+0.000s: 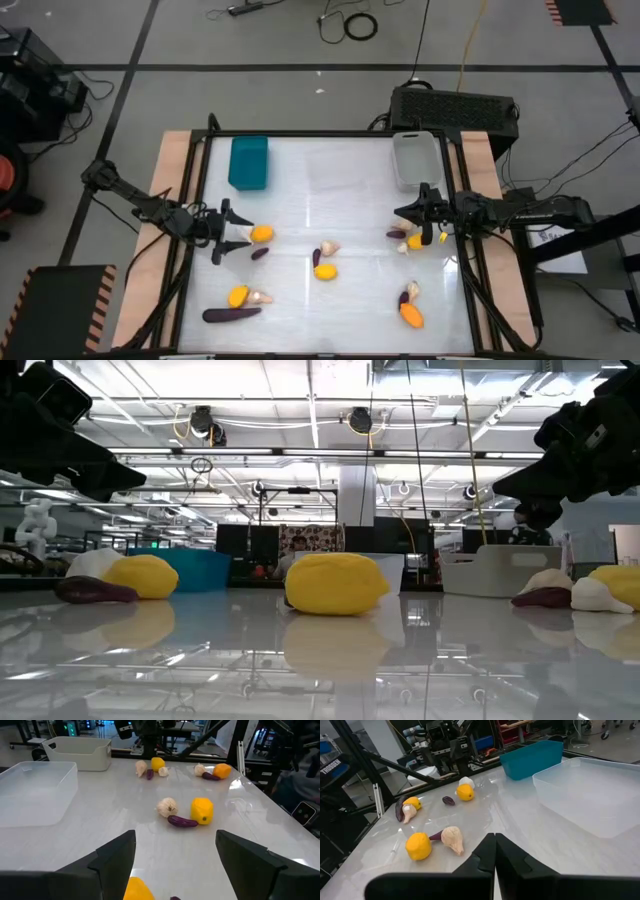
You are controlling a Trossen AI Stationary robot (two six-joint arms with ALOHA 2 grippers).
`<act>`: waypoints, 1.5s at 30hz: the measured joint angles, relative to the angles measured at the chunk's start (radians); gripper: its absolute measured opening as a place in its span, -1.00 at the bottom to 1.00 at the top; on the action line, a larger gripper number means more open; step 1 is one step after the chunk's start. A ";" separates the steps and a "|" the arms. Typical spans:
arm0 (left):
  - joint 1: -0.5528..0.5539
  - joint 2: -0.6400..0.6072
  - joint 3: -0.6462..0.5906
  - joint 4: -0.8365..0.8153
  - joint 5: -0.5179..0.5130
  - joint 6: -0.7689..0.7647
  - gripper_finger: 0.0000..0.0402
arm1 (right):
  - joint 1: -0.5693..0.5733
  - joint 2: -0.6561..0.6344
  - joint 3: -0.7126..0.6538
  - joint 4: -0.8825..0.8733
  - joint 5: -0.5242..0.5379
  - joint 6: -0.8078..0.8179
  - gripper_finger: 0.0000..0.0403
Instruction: Sort produce into baskets
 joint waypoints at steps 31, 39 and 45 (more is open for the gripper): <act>0.000 0.000 0.000 0.000 0.000 0.000 0.40 | 0.000 0.000 0.000 0.000 0.000 0.000 -1.00; 0.000 0.000 0.000 0.000 0.000 0.000 0.40 | -0.001 0.001 0.000 0.049 0.033 -0.083 -1.00; 0.000 0.000 0.000 0.001 0.000 0.000 0.40 | -0.001 0.000 0.000 0.143 0.082 -0.112 -1.00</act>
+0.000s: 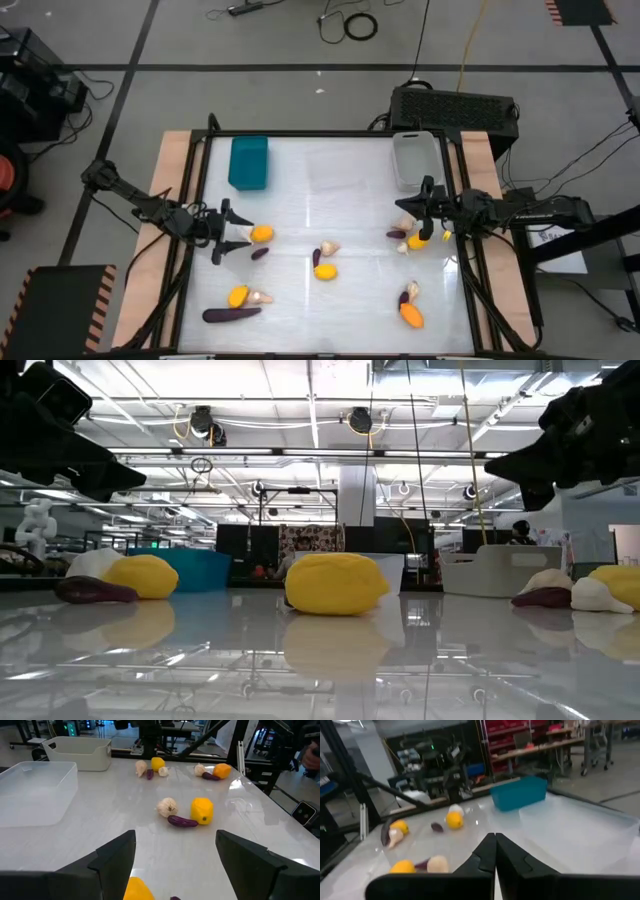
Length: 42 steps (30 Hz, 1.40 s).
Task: Sort produce into baskets
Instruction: Put the left lemon into the blue bin
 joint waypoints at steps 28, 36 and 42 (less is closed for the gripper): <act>0.001 0.003 -0.001 0.665 -0.137 -0.054 0.40 | 0.082 0.066 0.000 0.189 -0.078 -0.062 -1.00; 0.095 0.114 0.116 0.673 -0.290 -0.026 0.40 | 0.082 0.185 0.000 0.326 -0.079 -0.192 -1.00; 0.179 0.453 0.345 0.383 -0.162 -0.073 0.40 | 0.089 0.277 0.085 0.366 -0.188 -0.235 -1.00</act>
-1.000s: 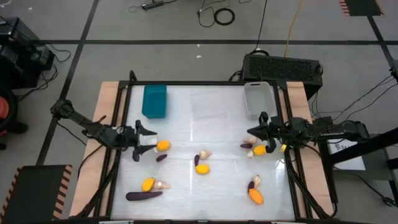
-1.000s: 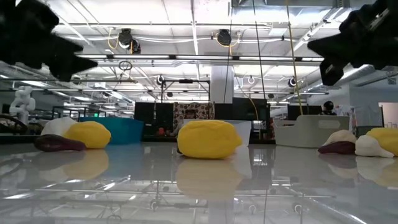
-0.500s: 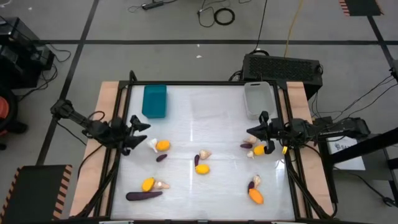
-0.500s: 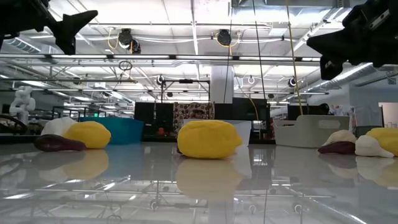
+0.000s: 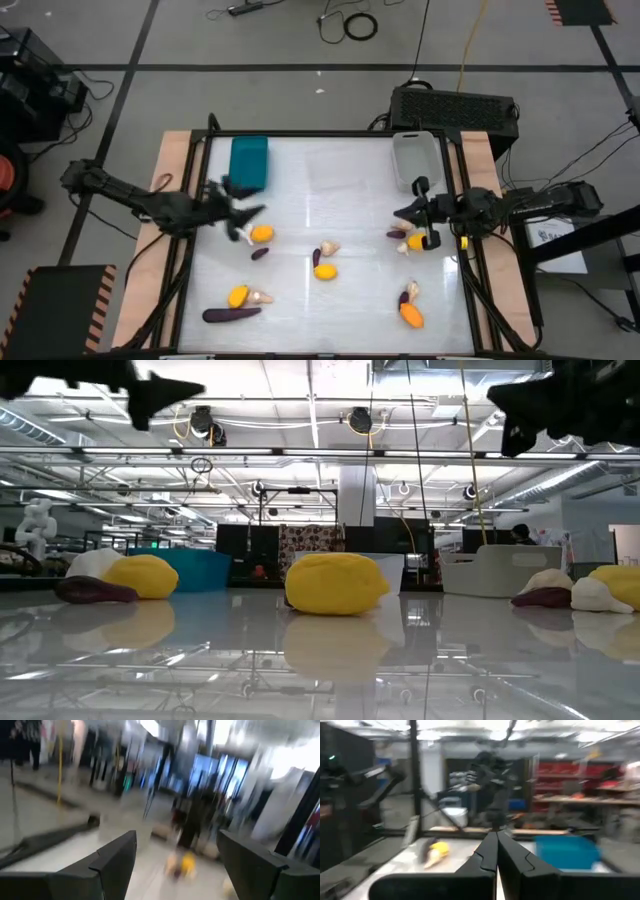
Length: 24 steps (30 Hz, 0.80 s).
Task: Sort produce into baskets
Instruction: Put the left lemon into the blue bin
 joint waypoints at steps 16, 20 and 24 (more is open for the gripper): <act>0.035 0.593 0.735 -1.279 0.307 -0.344 0.40 | 0.157 0.565 0.350 -0.040 0.083 -0.277 -0.63; 0.052 0.656 0.735 -1.359 0.343 -0.348 0.40 | 0.162 0.689 0.428 -0.053 0.083 -0.306 -0.42; 0.081 0.721 0.735 -1.360 0.355 -0.315 0.40 | 0.161 0.775 0.480 -0.062 0.084 -0.291 -0.25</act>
